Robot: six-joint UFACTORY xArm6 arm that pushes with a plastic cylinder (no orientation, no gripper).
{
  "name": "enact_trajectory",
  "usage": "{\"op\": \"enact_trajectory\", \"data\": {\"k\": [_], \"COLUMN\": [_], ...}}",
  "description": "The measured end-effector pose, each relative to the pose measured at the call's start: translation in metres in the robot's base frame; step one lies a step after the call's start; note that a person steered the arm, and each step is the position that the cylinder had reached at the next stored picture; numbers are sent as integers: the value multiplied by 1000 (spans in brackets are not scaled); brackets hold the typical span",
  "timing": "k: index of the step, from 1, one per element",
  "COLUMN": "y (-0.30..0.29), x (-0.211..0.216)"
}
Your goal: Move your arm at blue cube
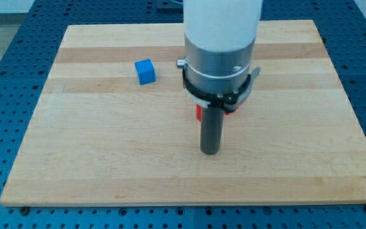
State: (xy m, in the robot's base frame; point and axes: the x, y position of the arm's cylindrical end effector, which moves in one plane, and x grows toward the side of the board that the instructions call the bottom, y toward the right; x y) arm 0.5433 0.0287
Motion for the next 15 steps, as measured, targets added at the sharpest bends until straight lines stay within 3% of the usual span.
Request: {"op": "enact_trajectory", "data": {"k": [2,4,7,10,13,15], "y": [0,-53,-145,-148,-164,-181], "x": [0,-11,-79,-96,-153,-214]}}
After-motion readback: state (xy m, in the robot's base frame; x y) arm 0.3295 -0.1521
